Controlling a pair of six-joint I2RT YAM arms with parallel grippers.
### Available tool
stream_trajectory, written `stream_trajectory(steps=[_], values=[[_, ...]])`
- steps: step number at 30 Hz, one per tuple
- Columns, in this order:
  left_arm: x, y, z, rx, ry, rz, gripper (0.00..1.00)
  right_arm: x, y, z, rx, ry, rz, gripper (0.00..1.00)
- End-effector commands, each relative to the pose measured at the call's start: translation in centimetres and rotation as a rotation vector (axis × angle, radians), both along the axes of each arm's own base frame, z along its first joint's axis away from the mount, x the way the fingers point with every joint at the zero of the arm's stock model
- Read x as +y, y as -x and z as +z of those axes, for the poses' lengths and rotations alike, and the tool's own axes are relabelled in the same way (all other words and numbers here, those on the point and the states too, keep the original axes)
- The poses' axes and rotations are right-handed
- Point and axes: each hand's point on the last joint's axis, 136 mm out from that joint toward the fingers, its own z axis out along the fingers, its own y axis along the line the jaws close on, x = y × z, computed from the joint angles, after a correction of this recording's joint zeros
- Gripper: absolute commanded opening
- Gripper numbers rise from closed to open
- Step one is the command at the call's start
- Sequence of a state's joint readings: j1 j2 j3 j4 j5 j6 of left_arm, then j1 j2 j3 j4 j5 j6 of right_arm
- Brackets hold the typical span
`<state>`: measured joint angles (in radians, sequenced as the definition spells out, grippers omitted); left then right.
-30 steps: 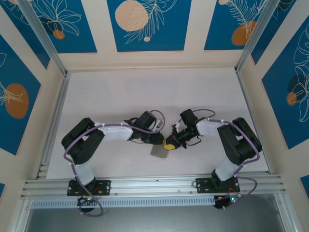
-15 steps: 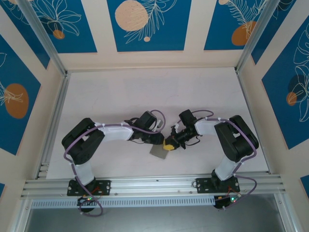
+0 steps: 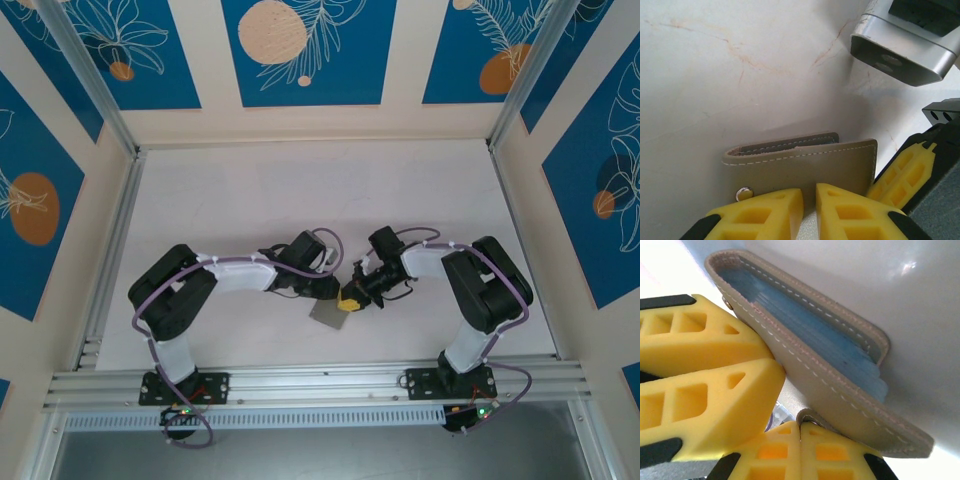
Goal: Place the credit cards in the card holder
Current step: Close the button on the card holder.
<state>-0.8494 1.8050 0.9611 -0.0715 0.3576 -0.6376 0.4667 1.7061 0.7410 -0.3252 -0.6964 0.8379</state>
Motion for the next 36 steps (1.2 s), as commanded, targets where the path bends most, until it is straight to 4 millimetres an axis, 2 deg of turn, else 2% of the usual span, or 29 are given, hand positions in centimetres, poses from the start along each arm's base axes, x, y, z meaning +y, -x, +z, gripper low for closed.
stream_trajectory(steps=[1, 9, 13, 15, 18, 22, 27, 33, 36], values=[[-0.4, 3.1, -3.9, 0.067, -0.087, -0.048, 0.20, 1.3, 1.3, -1.6, -0.028, 0.058, 0.086, 0.00], [-0.8, 3.2, -3.8, 0.067, -0.082, -0.049, 0.21, 0.5, 3.1, -5.5, -0.028, 0.233, 0.110, 0.00], [-0.8, 3.0, -3.0, 0.055, -0.075, -0.047, 0.20, 0.0, 4.4, -7.5, -0.025, 0.320, 0.139, 0.00], [-0.8, 2.9, -2.1, 0.052, -0.052, -0.041, 0.21, 0.0, 4.7, -8.0, -0.029, 0.342, 0.155, 0.00], [-0.1, 2.1, -0.4, 0.058, 0.015, 0.001, 0.21, 0.2, 4.8, -7.9, -0.036, 0.332, 0.164, 0.00], [1.9, 0.9, 2.2, 0.031, 0.074, 0.051, 0.23, 0.2, 4.7, -7.8, -0.043, 0.330, 0.181, 0.00], [3.6, 0.3, 4.0, 0.025, 0.135, 0.082, 0.27, 0.7, 4.4, -7.5, -0.061, 0.314, 0.203, 0.00], [6.0, -1.7, 5.3, 0.029, 0.195, 0.161, 0.31, 2.6, 2.2, -4.8, -0.160, 0.251, 0.229, 0.00], [7.8, -3.0, 7.0, -0.009, 0.221, 0.211, 0.33, 3.2, 0.8, -3.3, -0.216, 0.256, 0.247, 0.00]])
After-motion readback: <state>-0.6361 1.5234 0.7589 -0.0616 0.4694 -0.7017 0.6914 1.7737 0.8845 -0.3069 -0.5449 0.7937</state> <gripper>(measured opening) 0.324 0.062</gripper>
